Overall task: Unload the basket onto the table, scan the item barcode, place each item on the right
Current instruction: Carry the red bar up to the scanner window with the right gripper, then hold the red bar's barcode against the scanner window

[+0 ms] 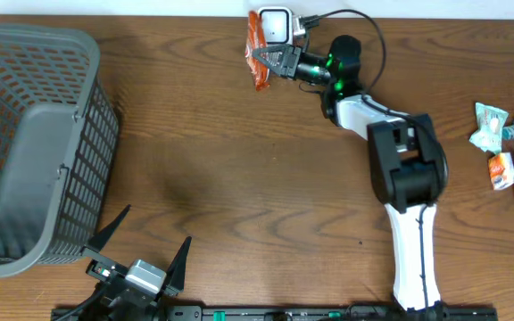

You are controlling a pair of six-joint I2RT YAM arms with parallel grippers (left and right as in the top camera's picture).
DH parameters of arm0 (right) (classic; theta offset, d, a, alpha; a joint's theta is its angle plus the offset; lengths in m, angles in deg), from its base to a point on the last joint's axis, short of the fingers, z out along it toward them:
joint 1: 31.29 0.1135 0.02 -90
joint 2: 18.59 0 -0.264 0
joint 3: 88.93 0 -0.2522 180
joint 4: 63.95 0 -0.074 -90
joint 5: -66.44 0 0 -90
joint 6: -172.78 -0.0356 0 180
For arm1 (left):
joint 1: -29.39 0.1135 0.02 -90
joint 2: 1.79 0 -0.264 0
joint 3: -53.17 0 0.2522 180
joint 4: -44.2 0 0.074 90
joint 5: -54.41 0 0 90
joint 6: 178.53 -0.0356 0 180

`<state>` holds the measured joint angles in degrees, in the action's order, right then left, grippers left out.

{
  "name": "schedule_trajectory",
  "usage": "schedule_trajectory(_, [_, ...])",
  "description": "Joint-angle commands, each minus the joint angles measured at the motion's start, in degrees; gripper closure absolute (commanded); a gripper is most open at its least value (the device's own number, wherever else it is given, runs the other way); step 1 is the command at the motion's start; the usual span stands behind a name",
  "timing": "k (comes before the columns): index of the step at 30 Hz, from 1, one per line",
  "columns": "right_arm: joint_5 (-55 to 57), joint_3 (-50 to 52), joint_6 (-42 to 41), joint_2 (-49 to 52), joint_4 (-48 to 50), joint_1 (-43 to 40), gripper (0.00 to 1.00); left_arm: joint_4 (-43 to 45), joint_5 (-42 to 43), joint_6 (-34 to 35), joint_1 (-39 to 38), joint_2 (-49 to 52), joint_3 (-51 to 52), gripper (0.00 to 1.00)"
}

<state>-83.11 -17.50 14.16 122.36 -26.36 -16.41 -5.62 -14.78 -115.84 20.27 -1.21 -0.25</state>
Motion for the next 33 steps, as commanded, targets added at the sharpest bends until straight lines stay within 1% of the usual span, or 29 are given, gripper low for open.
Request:
schedule_trajectory(1, [-4.2, -8.8, -11.3, 5.3, 0.9, -1.1, 0.99, 0.1, 0.1, -0.5, -0.2, -0.4, 0.1, 0.02])
schedule_trajectory(5, [-4.0, -13.8, -15.3, 11.1, 1.0, -2.3, 0.99, 0.1, 0.1, -0.5, -0.2, -0.4, 0.1, 0.02])
schedule_trajectory(11, [-2.3, -17.2, -15.6, 16.6, -0.7, -5.0, 0.99, 0.1, 0.1, -0.5, -0.2, -0.4, 0.1, 0.02])
schedule_trajectory(21, [-2.1, -17.3, -16.7, 17.1, -1.0, -6.6, 0.99, 0.0, 0.1, -0.5, -0.2, -0.4, 0.1, 0.02])
schedule_trajectory(23, [-2.4, -17.4, -17.7, 17.0, -1.0, -6.2, 0.99, 0.0, 0.1, -0.5, -0.2, -0.4, 0.1, 0.02])
schedule_trajectory(33, [-1.5, -17.6, -16.9, 17.1, 0.7, -3.6, 0.99, 0.1, 0.1, -0.5, -0.2, -0.4, 0.1, 0.02])
